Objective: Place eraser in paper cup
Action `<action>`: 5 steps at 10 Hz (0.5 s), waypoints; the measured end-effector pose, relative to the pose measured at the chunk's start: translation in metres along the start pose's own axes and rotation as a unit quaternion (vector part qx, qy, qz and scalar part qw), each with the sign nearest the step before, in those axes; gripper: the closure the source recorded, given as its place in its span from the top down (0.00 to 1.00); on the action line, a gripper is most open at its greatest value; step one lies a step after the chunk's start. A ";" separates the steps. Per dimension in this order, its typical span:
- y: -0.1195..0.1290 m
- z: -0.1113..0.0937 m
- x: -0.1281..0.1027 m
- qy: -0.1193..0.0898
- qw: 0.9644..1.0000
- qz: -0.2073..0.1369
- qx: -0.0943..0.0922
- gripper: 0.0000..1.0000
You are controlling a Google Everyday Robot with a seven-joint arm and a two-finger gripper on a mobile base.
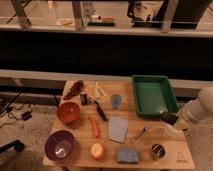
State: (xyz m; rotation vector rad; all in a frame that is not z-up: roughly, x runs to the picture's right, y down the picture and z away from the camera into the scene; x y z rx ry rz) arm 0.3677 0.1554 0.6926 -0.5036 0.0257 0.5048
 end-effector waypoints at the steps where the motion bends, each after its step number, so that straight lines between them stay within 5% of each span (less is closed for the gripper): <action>1: -0.001 0.003 0.001 0.001 1.000 -0.004 0.000 0.06; 5: -0.005 0.016 0.011 0.003 1.000 -0.008 -0.005 0.06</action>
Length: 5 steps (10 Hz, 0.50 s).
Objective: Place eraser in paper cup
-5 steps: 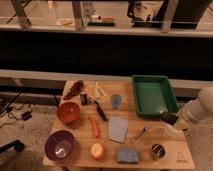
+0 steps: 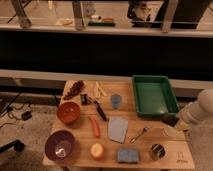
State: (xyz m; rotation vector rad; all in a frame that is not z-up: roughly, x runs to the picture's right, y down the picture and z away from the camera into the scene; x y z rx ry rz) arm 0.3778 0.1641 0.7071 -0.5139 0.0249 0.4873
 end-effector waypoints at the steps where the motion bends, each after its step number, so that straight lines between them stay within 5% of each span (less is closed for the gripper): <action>1: -0.001 0.002 0.001 0.001 1.000 0.001 -0.001 0.06; 5: -0.003 0.008 0.006 0.003 1.000 0.005 -0.004 0.06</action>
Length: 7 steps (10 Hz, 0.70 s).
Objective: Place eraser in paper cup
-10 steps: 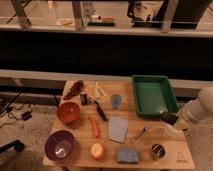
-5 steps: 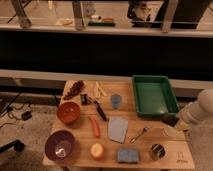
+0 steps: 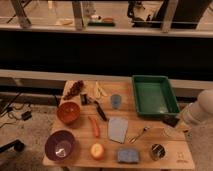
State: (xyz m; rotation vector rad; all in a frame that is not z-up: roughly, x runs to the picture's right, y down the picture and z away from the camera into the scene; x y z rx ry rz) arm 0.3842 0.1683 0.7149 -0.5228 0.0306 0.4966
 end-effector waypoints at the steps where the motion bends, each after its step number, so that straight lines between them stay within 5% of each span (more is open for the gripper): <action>1: 0.000 0.000 -0.001 0.000 1.000 0.000 0.000 0.06; 3: 0.000 0.001 0.000 -0.001 1.000 0.000 -0.001 0.15; 7: 0.000 0.001 0.000 -0.001 1.000 0.000 -0.001 0.55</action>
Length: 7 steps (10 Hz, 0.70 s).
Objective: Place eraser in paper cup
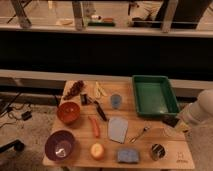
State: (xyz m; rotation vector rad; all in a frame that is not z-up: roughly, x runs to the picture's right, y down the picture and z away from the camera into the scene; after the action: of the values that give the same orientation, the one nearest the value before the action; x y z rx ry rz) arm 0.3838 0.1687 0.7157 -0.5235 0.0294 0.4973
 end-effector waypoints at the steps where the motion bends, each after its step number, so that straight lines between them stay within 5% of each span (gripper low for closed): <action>1: 0.000 0.000 0.000 0.000 1.000 0.000 0.000 0.65; 2: 0.000 0.000 0.000 0.000 1.000 0.000 0.000 0.72; 7: 0.000 0.000 0.000 0.000 1.000 0.000 0.000 0.73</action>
State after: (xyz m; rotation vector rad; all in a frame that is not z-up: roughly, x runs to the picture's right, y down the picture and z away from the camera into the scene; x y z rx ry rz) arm 0.3841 0.1689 0.7156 -0.5233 0.0296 0.4980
